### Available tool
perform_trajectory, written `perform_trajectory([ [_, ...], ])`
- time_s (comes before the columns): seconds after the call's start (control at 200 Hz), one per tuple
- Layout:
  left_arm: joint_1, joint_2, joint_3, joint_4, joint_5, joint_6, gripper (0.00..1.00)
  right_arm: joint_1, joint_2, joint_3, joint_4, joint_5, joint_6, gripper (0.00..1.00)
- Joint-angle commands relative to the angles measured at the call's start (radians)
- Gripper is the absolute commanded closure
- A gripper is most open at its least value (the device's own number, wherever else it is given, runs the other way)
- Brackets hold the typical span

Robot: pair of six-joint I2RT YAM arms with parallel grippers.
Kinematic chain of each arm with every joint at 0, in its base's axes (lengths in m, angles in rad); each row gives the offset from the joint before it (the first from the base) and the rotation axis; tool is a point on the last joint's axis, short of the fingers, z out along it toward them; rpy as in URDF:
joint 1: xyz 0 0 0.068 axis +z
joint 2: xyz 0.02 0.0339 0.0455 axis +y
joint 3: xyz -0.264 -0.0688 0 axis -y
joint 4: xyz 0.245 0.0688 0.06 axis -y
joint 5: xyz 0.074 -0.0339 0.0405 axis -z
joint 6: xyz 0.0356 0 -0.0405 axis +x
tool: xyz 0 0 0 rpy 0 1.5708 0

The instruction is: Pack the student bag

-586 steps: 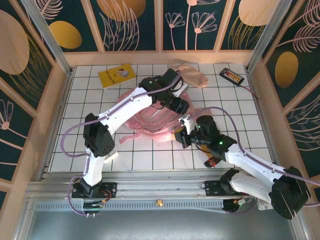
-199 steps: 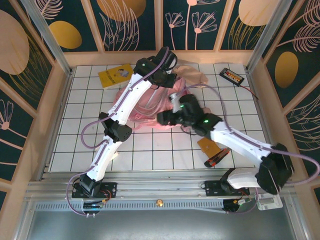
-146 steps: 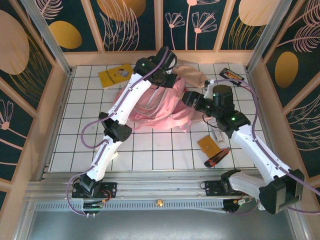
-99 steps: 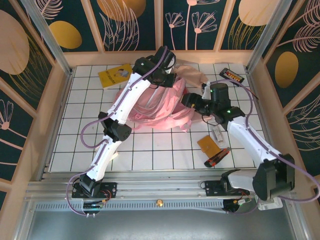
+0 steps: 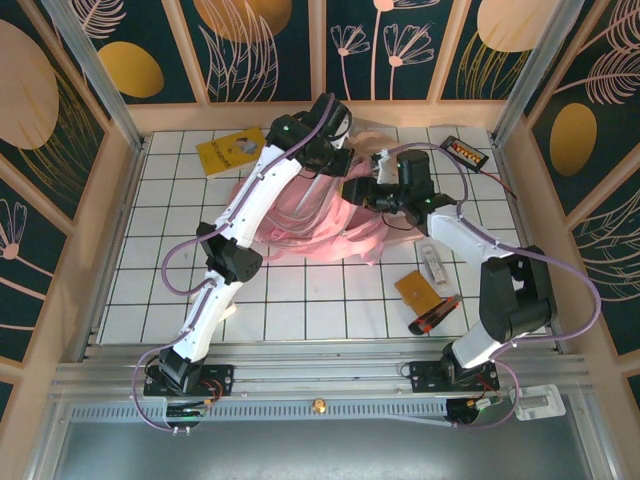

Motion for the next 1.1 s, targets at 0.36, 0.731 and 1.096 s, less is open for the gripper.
perform_trajectory([
  [0.36,0.003,-0.282,-0.068,-0.078,-0.213,-0.071,0.16,0.056,-0.036,0.178,0.047,0.144,0.132,1.0],
  [0.731,-0.041,-0.427,-0.333,-0.059,0.065,-0.303,0.08,0.024,0.051,0.373,0.015,0.149,0.145,1.0],
  [1.096,-0.011,-1.035,-1.478,0.688,0.041,-0.58,0.07,-0.026,0.125,0.426,0.023,0.105,0.144,1.0],
])
